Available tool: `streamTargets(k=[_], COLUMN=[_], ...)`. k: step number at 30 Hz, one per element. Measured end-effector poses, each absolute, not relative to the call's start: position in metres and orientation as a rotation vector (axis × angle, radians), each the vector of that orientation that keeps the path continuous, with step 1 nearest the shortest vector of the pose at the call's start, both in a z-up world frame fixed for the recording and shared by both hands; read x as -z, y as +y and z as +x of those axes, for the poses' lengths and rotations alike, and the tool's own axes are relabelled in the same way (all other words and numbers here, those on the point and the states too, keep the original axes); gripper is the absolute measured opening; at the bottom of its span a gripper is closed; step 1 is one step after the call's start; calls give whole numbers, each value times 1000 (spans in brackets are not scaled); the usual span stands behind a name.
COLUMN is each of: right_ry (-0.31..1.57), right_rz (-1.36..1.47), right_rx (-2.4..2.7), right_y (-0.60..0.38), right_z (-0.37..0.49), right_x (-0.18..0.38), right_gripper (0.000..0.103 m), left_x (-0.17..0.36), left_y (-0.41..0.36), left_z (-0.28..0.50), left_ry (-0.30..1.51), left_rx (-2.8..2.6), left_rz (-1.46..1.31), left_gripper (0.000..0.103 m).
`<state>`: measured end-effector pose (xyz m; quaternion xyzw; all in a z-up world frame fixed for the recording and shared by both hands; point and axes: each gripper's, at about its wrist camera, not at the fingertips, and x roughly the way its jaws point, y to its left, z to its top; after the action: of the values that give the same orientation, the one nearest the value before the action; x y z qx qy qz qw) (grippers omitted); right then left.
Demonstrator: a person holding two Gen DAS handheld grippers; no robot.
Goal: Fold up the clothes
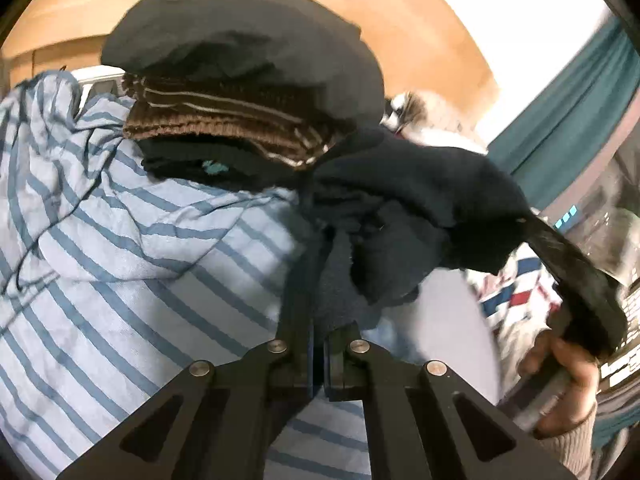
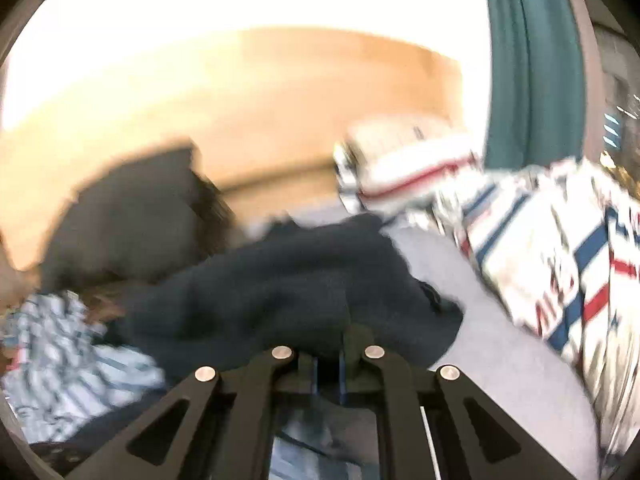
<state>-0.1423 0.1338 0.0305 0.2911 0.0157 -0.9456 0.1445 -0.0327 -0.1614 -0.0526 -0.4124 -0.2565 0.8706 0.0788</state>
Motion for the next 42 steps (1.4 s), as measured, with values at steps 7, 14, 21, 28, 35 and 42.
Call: streamTargets(k=[7, 14, 21, 28, 35, 42], right_ry=[45, 132, 238, -56, -429, -470], right_rz=[760, 1041, 1394, 1267, 1418, 1588], right_rx=[2480, 1885, 1624, 1965, 2234, 2368], right_y=[133, 95, 84, 151, 196, 192], right_z=[-44, 57, 63, 15, -115, -207], right_x=[-76, 5, 108, 57, 95, 154], right_gripper=[8, 8, 53, 88, 88, 87], left_x=[31, 83, 149, 82, 65, 150], left_y=[-196, -238, -264, -255, -143, -101], left_z=[22, 70, 101, 94, 13, -27], left_ry=[-801, -918, -1379, -1363, -447, 63], left_rx=[-2689, -2736, -2467, -2555, -2633, -2670], left_rz=[-1178, -1507, -1759, -1371, -1506, -1810], left_gripper=[2, 2, 56, 81, 81, 58])
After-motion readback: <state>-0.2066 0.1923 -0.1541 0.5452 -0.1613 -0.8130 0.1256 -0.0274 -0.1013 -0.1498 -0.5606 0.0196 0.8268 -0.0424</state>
